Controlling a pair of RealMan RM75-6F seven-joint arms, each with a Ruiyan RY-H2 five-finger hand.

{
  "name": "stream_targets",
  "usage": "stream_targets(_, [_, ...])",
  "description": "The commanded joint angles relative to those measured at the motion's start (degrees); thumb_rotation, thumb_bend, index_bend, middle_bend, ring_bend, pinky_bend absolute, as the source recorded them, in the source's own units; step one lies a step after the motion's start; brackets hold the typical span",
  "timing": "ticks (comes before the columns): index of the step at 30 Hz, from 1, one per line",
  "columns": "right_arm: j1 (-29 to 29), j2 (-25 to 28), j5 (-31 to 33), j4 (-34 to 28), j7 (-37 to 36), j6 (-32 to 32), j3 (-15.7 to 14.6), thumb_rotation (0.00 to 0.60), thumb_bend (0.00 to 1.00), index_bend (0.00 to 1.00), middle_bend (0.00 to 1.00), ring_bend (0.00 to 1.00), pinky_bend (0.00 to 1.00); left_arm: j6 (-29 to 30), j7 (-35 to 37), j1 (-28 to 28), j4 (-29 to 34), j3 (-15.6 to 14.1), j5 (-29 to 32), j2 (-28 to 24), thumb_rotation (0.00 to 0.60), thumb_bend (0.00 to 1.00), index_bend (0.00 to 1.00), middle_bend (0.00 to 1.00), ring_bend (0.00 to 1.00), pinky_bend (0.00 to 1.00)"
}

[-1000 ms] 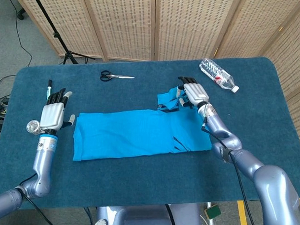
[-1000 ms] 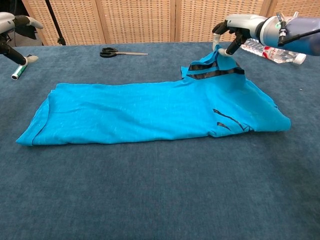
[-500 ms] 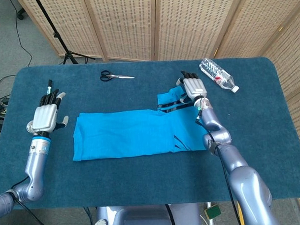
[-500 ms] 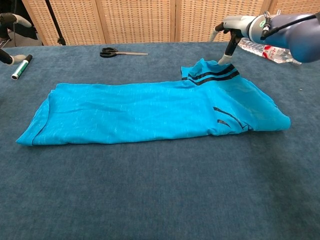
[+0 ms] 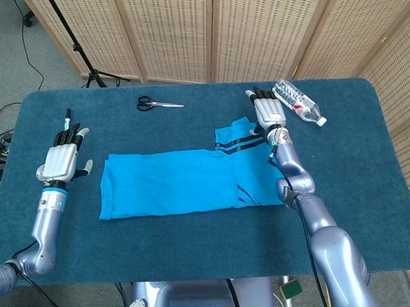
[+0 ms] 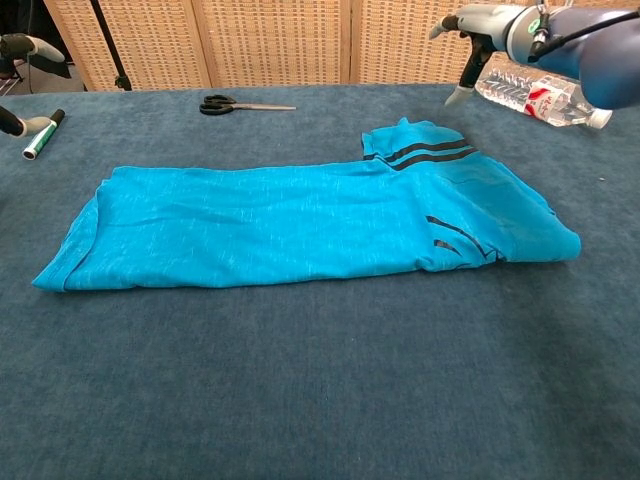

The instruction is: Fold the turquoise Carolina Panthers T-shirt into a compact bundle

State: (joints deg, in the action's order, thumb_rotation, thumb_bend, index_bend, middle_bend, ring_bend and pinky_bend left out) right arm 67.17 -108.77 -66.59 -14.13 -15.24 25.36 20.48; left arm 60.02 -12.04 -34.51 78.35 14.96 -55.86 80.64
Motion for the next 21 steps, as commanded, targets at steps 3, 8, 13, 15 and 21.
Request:
stream_targets(3, [-7.5, 8.7, -2.4, -14.4, 0.9, 9.1, -2.0, 0.6, 0.0, 0.0, 0.0, 0.0, 0.0, -0.4, 4.9, 1.3, 0.1, -2.7, -6.3, -1.4, 0.6, 0.38, 0.0, 0.0, 0.0, 0.0])
stream_targets(8, [-14.8, 17.6, -1.4, -30.9, 6.2, 16.0, -2.8, 0.6, 0.0, 0.0, 0.0, 0.0, 0.0, 0.6, 9.3, 3.0, 0.5, -4.8, -10.9, -2.5, 0.6, 0.38, 0.0, 0.0, 0.0, 0.0])
stream_targets(13, [-23.3, 26.5, 0.3, -48.8, 13.9, 25.8, -4.2, 0.6, 0.0, 0.0, 0.0, 0.0, 0.0, 2.6, 14.4, 5.6, 0.7, -7.9, -16.4, -3.9, 0.6, 0.38, 0.0, 0.0, 0.0, 0.0])
stream_targets(15, [-26.8, 29.3, 0.2, -54.4, 15.7, 29.7, -5.4, 0.6, 0.0, 0.0, 0.0, 0.0, 0.0, 3.1, 15.8, 6.5, 0.4, -9.0, -17.9, -4.2, 0.6, 0.38, 0.0, 0.0, 0.0, 0.0])
stream_targets(21, [-33.7, 33.8, -2.6, -62.2, 16.3, 37.2, -9.0, 0.6, 0.0, 0.0, 0.0, 0.0, 0.0, 4.8, 18.2, 8.4, -0.5, -11.2, -21.1, -4.3, 0.6, 0.38, 0.0, 0.0, 0.0, 0.0])
